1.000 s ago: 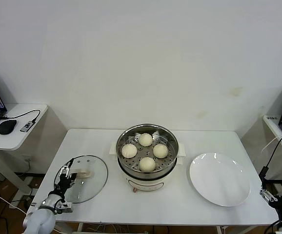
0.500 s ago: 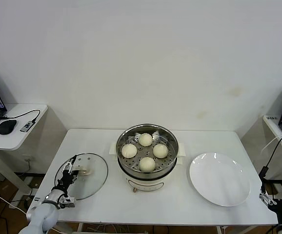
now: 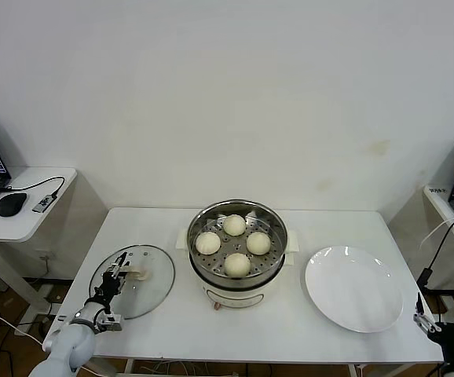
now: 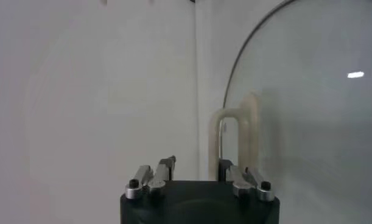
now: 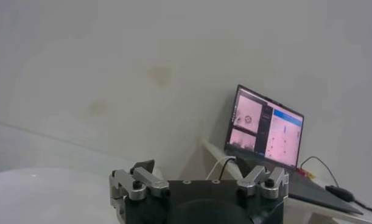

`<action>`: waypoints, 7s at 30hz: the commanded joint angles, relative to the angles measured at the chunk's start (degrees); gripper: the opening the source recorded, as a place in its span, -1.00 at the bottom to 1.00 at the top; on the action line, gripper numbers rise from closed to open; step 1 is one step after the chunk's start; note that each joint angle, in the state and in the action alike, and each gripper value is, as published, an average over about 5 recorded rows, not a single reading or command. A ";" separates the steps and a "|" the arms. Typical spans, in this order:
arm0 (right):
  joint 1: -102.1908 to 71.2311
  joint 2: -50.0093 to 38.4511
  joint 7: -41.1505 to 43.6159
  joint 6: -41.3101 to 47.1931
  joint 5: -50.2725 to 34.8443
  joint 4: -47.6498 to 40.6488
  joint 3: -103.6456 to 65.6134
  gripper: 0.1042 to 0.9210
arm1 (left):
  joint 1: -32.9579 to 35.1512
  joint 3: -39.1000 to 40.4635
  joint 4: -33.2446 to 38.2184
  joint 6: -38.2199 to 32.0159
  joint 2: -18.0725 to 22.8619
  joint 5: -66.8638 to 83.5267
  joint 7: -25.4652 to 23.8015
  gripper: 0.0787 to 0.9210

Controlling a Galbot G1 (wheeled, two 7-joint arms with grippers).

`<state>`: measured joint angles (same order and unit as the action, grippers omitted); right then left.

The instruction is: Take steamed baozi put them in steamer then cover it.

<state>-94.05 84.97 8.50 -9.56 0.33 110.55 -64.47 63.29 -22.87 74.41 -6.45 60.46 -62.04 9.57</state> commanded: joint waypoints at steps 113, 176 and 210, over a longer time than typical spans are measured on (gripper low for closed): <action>-0.47 4.41 -0.61 -2.78 9.67 -2.10 11.29 0.76 | -22.05 37.90 23.44 32.24 7.75 -0.75 -17.75 -0.85; -1.41 3.83 -0.94 -4.83 8.84 -1.51 14.23 0.76 | 19.29 3.18 49.28 9.86 1.21 52.69 0.23 0.76; -10.21 -4.05 2.18 -1.52 -2.02 1.63 26.57 0.76 | 42.35 -5.08 38.64 -3.04 13.42 78.48 -1.13 0.77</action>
<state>-103.04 81.76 10.27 -11.72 -0.22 111.40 -39.73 102.51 -26.30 114.88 -6.92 72.18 14.18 9.54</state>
